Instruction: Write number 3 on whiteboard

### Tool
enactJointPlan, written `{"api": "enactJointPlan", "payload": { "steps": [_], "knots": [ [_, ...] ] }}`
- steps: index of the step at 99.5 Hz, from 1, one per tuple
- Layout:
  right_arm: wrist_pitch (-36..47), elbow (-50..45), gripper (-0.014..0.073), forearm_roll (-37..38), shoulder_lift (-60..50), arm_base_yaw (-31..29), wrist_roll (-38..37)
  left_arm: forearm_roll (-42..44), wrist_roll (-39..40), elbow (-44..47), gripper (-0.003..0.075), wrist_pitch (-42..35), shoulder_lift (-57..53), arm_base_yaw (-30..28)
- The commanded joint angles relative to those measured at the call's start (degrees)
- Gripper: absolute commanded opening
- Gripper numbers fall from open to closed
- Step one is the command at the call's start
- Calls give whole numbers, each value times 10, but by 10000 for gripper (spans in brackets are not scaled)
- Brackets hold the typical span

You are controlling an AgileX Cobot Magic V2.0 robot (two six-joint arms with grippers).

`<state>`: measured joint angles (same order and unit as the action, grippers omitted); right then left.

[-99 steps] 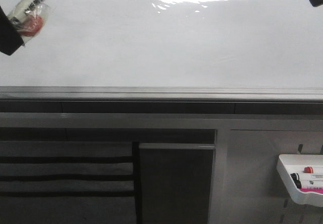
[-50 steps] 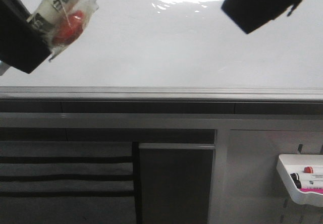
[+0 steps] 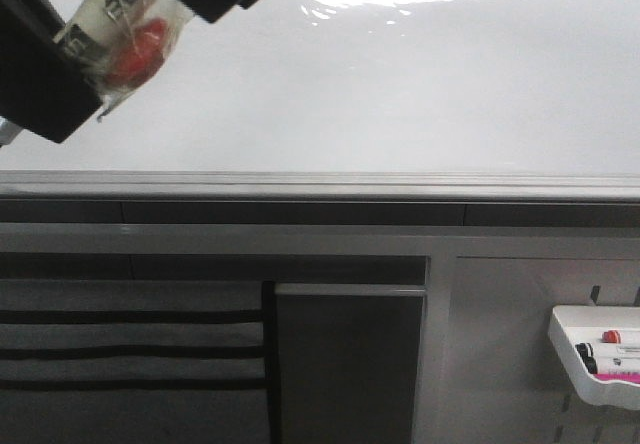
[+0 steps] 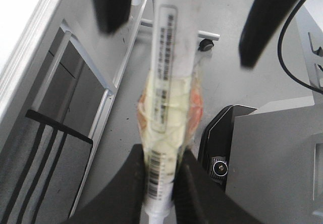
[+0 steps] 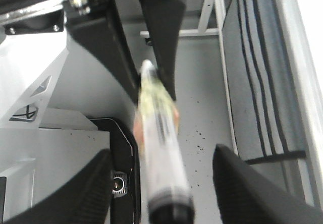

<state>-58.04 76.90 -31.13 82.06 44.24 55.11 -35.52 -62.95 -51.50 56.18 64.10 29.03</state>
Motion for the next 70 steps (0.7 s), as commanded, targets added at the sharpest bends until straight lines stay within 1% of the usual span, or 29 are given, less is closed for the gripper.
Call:
{"api": "enactJointPlan", "payload": {
  "steps": [1,14,29,49,59,70],
  "knots": [
    [-10,50,388,-12,6,8,10,-28,-2,-17,-20,-17,-12,5],
    [-42,89,388,-12,28,9,10,-27,-2,-17,-20,-17,-12,5],
    [-47,96,382,-12,38,9,10,-27,-2,-17,-20,-17,-12,5],
    [-47,96,290,-11,41,9,10,-27,-2,-17,-20,-17,-12,5],
    [-48,96,271,-11,41,9,10,-27,-2,-17,-20,-17,-12,5],
    [-51,96,270,-11,41,9,8,-27,-2,-17,-20,-17,-12,5]
  ]
}}
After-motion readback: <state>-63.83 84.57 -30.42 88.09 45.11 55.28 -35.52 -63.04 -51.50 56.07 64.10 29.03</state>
